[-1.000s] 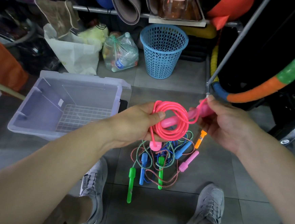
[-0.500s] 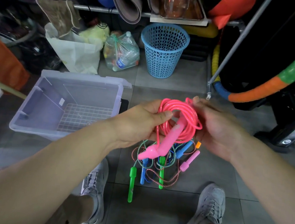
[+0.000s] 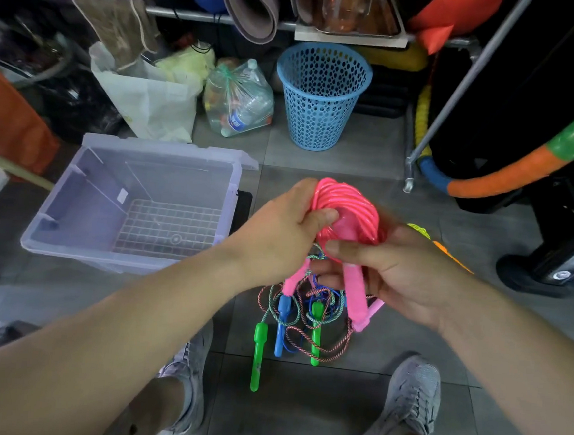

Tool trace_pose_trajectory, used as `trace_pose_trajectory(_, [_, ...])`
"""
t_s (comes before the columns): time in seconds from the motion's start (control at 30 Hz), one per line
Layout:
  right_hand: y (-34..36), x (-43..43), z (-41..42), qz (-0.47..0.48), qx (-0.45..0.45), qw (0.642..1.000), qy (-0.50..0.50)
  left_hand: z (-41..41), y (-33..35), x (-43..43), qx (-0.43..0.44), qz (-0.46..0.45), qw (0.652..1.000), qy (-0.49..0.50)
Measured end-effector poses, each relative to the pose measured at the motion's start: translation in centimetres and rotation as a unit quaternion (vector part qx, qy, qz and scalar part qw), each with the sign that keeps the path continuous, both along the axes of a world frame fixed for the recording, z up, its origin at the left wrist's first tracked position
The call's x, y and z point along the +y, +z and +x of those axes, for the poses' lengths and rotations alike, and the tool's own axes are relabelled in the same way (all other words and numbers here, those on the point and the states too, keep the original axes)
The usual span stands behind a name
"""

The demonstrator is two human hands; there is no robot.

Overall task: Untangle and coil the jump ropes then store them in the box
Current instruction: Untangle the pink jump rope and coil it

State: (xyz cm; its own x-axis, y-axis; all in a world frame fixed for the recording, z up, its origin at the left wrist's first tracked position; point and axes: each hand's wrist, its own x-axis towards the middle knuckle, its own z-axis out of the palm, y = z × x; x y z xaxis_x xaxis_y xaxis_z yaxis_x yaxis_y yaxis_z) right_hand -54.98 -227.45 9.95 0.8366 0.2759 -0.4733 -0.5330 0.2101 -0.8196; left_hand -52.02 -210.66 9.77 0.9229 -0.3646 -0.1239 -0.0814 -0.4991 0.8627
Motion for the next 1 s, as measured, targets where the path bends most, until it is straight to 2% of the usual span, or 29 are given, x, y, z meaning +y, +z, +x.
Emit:
trace_pose_trajectory(0.1, [0.7,0.3,0.2,0.000,0.020,0.999,-0.034,0.2,0.0,0.1,-0.034,-0.003,0.999,0.030])
trace_pose_trajectory(0.23, [1.2,0.4,0.2,-0.030,0.047,0.995,-0.081,0.3,0.0,0.2,-0.068,0.048,0.995,0.055])
trace_pose_trajectory(0.53, [3.1,0.4,-0.8,-0.031,0.034,0.991,-0.125,0.0,0.3,-0.4,-0.102,0.110,0.985,0.084])
trace_pose_trajectory(0.67, [3.4,0.5,-1.2,-0.001,0.027,0.992,-0.121,0.5,0.2,-0.5,-0.010,0.051,0.993,0.109])
trace_pose_trajectory(0.77, [3.5,0.2,-1.6,0.008,0.035,0.997,-0.061,1.2,0.1,-0.3,0.078,-0.074,0.979,0.174])
trace_pose_trajectory(0.83, [3.8,-0.3,-1.9,0.005,0.054,0.998,0.011,2.0,0.4,0.4,0.105,-0.128,0.962,0.219])
trace_pose_trajectory(0.9, [4.0,-0.9,-2.1,-0.034,0.036,0.993,0.104,2.8,0.7,1.3,0.110,-0.162,0.946,0.259])
trace_pose_trajectory(0.93, [3.8,-1.3,-2.2,-0.083,0.012,0.988,0.130,3.0,0.9,1.6,0.110,-0.178,0.939,0.271])
trace_pose_trajectory(0.97, [3.4,-1.9,-2.1,-0.164,-0.023,0.976,0.140,3.3,0.9,1.9,0.108,-0.195,0.935,0.278])
trace_pose_trajectory(1.0, [2.8,-2.6,-1.8,-0.274,-0.067,0.947,0.152,3.4,0.9,2.0,0.104,-0.204,0.933,0.277])
